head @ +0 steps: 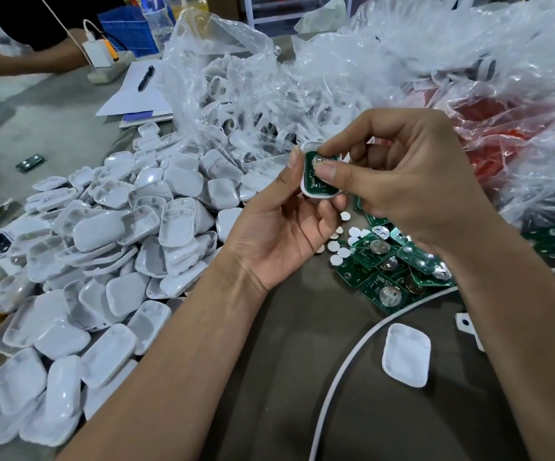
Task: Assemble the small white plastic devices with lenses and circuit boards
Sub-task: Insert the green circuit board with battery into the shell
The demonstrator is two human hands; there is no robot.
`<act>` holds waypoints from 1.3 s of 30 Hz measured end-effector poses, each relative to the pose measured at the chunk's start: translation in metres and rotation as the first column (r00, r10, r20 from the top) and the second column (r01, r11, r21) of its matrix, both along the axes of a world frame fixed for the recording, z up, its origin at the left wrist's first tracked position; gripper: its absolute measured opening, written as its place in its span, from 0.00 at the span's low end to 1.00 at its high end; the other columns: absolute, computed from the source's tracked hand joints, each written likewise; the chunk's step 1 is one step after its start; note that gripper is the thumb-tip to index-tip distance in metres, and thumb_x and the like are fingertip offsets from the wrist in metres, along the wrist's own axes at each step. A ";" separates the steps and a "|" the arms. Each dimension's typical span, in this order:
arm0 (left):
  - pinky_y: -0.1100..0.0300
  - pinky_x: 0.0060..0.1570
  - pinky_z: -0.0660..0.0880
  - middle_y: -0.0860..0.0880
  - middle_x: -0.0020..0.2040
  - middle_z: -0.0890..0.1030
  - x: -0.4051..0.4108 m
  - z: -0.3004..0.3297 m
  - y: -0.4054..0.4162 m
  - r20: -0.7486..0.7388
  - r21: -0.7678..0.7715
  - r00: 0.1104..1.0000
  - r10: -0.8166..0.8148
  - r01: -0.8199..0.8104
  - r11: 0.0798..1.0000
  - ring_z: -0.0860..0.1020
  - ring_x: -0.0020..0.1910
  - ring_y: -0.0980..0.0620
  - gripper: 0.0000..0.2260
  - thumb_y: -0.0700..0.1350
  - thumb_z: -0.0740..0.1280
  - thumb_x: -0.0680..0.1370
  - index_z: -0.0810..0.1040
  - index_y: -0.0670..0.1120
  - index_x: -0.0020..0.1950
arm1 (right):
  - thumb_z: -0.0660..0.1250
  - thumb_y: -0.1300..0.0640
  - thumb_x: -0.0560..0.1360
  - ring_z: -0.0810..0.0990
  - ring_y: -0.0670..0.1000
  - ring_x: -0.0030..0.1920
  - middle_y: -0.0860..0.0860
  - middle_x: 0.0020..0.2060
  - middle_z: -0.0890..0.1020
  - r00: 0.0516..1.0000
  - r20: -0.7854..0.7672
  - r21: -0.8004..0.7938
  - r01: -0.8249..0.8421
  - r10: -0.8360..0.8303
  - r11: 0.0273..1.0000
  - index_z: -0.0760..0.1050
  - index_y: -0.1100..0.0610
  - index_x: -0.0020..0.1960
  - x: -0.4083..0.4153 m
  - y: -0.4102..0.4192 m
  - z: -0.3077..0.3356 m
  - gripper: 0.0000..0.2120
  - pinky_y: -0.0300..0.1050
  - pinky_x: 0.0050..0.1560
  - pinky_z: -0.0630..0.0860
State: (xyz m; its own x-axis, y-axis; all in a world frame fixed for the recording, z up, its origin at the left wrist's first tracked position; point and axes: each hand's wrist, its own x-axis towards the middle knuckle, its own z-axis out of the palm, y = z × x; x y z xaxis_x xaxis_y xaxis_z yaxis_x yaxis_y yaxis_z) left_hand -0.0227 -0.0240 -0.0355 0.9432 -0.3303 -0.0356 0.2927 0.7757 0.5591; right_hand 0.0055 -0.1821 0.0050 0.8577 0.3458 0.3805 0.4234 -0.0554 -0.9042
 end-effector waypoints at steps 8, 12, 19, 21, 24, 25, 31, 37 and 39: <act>0.66 0.40 0.82 0.42 0.52 0.84 0.003 0.000 -0.002 -0.050 0.052 0.997 0.066 -0.064 0.997 0.83 0.40 0.49 0.15 0.51 0.67 0.77 0.86 0.41 0.49 | 0.78 0.67 0.72 0.76 0.48 0.28 0.63 0.37 0.75 0.984 -0.179 0.145 0.007 0.019 0.989 0.86 0.62 0.49 0.007 0.003 -0.012 0.06 0.32 0.26 0.72; 0.65 0.43 0.82 0.43 0.49 0.85 0.002 0.001 -0.003 -0.046 0.038 0.998 0.041 -0.040 0.998 0.84 0.41 0.49 0.17 0.51 0.65 0.80 0.87 0.40 0.48 | 0.76 0.69 0.73 0.81 0.43 0.27 0.60 0.36 0.82 0.969 -0.233 0.253 -0.025 0.086 0.967 0.84 0.66 0.50 0.009 0.001 -0.014 0.06 0.30 0.25 0.72; 0.64 0.43 0.82 0.40 0.51 0.83 0.002 0.002 -0.001 -0.098 -0.051 0.995 -0.001 -0.005 0.999 0.84 0.42 0.49 0.19 0.51 0.66 0.78 0.81 0.38 0.60 | 0.75 0.55 0.75 0.70 0.48 0.31 0.54 0.35 0.77 0.964 -0.264 0.329 0.060 0.031 0.943 0.83 0.61 0.53 0.018 -0.006 -0.015 0.11 0.36 0.23 0.65; 0.64 0.43 0.82 0.41 0.52 0.82 0.003 0.003 -0.001 -0.115 -0.064 0.993 -0.001 -0.007 0.998 0.83 0.42 0.50 0.21 0.51 0.66 0.78 0.79 0.39 0.64 | 0.72 0.56 0.79 0.68 0.50 0.31 0.59 0.36 0.74 0.975 -0.222 0.322 0.090 -0.017 0.943 0.84 0.59 0.50 0.018 -0.005 -0.015 0.07 0.39 0.23 0.64; 0.64 0.44 0.82 0.41 0.52 0.82 0.004 0.002 0.000 -0.125 -0.084 0.992 0.010 -0.020 0.996 0.83 0.42 0.51 0.22 0.52 0.66 0.78 0.78 0.38 0.65 | 0.68 0.55 0.83 0.68 0.50 0.28 0.57 0.31 0.74 0.992 -0.063 0.221 0.118 -0.106 0.968 0.85 0.59 0.49 0.015 -0.003 -0.014 0.10 0.39 0.25 0.64; 0.64 0.44 0.82 0.40 0.52 0.82 0.004 0.002 0.000 -0.124 -0.094 0.992 0.010 -0.022 0.995 0.83 0.42 0.50 0.21 0.52 0.66 0.78 0.78 0.38 0.65 | 0.67 0.55 0.84 0.70 0.46 0.28 0.48 0.29 0.76 0.993 0.005 0.182 0.119 -0.122 0.976 0.85 0.60 0.50 0.013 -0.002 -0.014 0.11 0.36 0.27 0.66; 0.61 0.40 0.83 0.37 0.49 0.83 0.004 0.003 0.002 -0.101 -0.177 0.995 -0.019 0.001 0.984 0.84 0.41 0.46 0.17 0.48 0.71 0.75 0.82 0.34 0.53 | 0.67 0.53 0.84 0.81 0.46 0.47 0.49 0.44 0.81 0.959 0.251 -0.040 0.143 -0.129 0.989 0.86 0.56 0.52 0.006 0.006 -0.013 0.11 0.38 0.49 0.76; 0.62 0.41 0.82 0.39 0.47 0.83 0.003 0.001 0.001 -0.102 -0.108 0.995 0.001 -0.012 0.994 0.84 0.41 0.47 0.17 0.51 0.69 0.78 0.84 0.37 0.53 | 0.74 0.57 0.79 0.82 0.56 0.46 0.55 0.46 0.83 0.948 0.264 -0.083 0.207 -0.179 0.975 0.86 0.55 0.52 0.007 0.001 -0.007 0.04 0.53 0.49 0.81; 0.63 0.41 0.82 0.40 0.46 0.82 0.003 0.000 0.000 -0.087 -0.066 0.996 0.012 -0.017 0.998 0.83 0.41 0.47 0.15 0.50 0.69 0.77 0.84 0.39 0.52 | 0.76 0.57 0.77 0.81 0.54 0.43 0.56 0.47 0.82 0.944 0.283 -0.115 0.212 -0.172 0.971 0.87 0.53 0.51 0.006 -0.001 -0.004 0.03 0.46 0.41 0.80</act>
State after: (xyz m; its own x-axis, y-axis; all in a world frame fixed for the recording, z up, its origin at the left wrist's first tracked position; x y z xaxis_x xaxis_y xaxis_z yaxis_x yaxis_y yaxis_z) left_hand -0.0198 -0.0244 -0.0353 0.9423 -0.3209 -0.0957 0.3262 0.8147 0.4794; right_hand 0.0119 -0.1829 0.0008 0.7856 0.2517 0.5652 0.6181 -0.2787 -0.7350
